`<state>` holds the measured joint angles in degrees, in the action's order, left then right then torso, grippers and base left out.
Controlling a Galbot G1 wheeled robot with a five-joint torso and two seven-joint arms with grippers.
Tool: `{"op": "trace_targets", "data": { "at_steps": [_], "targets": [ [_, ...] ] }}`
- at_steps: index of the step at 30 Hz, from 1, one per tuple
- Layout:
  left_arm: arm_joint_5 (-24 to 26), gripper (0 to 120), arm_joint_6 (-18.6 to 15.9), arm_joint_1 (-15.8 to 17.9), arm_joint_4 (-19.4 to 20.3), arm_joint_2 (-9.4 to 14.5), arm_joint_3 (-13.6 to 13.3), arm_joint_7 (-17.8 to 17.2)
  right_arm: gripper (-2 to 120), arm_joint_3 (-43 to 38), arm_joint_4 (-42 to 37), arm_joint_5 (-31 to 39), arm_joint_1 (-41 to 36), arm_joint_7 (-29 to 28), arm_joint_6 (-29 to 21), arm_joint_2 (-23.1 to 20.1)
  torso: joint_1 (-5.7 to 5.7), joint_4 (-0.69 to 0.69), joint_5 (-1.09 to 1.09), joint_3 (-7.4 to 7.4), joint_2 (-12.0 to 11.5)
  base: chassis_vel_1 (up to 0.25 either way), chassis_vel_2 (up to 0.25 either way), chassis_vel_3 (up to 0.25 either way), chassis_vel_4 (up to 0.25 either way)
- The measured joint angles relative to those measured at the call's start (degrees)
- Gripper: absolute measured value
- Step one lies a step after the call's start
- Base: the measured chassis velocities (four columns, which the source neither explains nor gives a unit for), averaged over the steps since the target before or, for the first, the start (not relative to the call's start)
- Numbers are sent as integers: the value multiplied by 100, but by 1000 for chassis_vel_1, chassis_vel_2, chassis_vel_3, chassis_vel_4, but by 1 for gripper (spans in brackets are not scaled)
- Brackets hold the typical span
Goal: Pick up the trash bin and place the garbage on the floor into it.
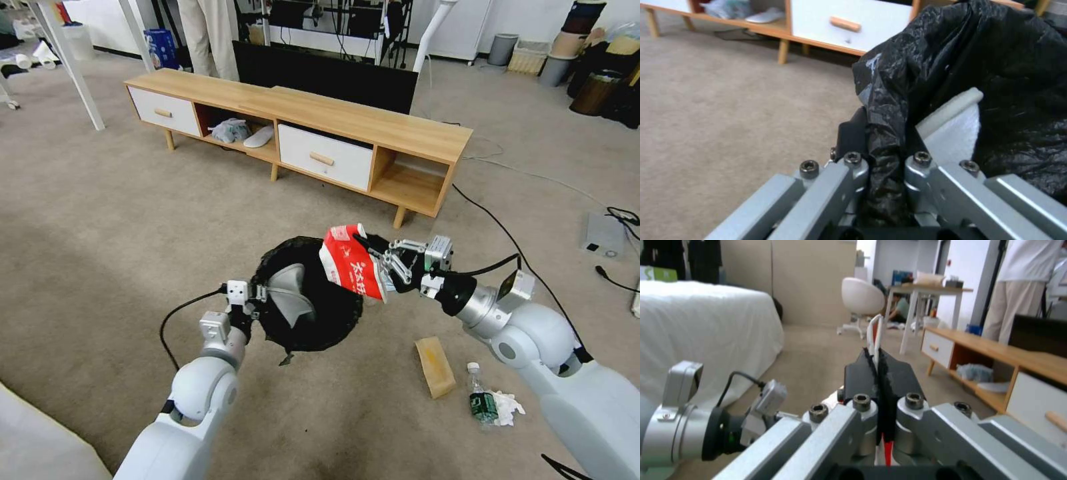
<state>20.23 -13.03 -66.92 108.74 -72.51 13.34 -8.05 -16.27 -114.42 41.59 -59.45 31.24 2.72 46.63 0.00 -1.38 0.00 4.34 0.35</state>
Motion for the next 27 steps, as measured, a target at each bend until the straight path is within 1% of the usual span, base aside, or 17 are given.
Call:
{"op": "trace_targets", "data": {
  "at_steps": [1,2,4,11,13,14,15,16,17,18,19,20,22,23,25,26,27],
  "targets": [
    [0,4,5,16,-20,-13,-56,-2,0,30,35,-15,0,4,5,-2,0,0,0,0,0,0,0,0,0],
    [0,4,5,16,-20,-13,-56,-2,0,30,35,-15,0,4,5,-2,0,0,0,0,0,0,0,0,0],
    [6,4,32,29,-59,-45,-168,-3,0,116,157,-98,7,14,25,2,0,0,0,0,0,0,0,0,0],
    [16,4,81,-16,-43,-51,-243,-3,0,236,332,-229,19,-38,36,33,0,1,0,0,0,0,0,0,0],
    [16,4,106,-46,-19,-60,-260,-2,0,283,413,-295,45,-142,37,60,0,1,0,0,0,0,0,0,0],
    [16,4,113,-55,-15,-65,-265,-1,3,298,437,-310,56,-188,37,73,0,1,0,0,0,0,0,0,0],
    [16,4,113,-55,-15,-65,-265,-1,3,298,437,-310,56,-188,37,73,0,1,0,0,0,0,0,0,0],
    [17,4,117,-72,-14,-70,-272,0,9,317,464,-339,75,-264,36,97,0,1,0,0,0,0,0,0,0],
    [17,4,117,-72,-14,-70,-272,0,9,317,464,-339,75,-264,36,97,0,1,0,0,0,0,0,0,0],
    [16,4,122,-84,-13,-72,-275,1,13,324,473,-357,86,-315,35,112,0,1,0,0,0,0,0,0,0],
    [16,4,127,-91,-13,-73,-277,1,20,325,473,-361,90,-353,34,115,0,1,0,0,0,0,0,0,0],
    [16,4,127,-91,-13,-73,-277,1,20,325,473,-361,90,-353,34,115,0,1,0,0,0,0,0,0,0],
    [17,4,133,-94,-13,-71,-282,1,30,322,451,-361,90,-386,33,110,0,1,0,0,0,0,0,0,0],
    [17,4,133,-94,-13,-71,-282,1,30,322,451,-361,90,-386,33,110,0,1,0,0,0,0,0,0,0],
    [19,4,133,-92,-13,-71,-288,1,44,301,428,-365,86,-417,33,87,0,1,0,0,0,0,0,0,0],
    [19,4,133,-92,-13,-71,-288,1,44,301,428,-365,86,-417,33,87,0,1,0,0,0,0,0,0,0],
    [19,4,133,-92,-14,-75,-291,1,48,289,417,-366,80,-437,35,74,0,1,0,0,0,0,0,0,0]
  ]
}}
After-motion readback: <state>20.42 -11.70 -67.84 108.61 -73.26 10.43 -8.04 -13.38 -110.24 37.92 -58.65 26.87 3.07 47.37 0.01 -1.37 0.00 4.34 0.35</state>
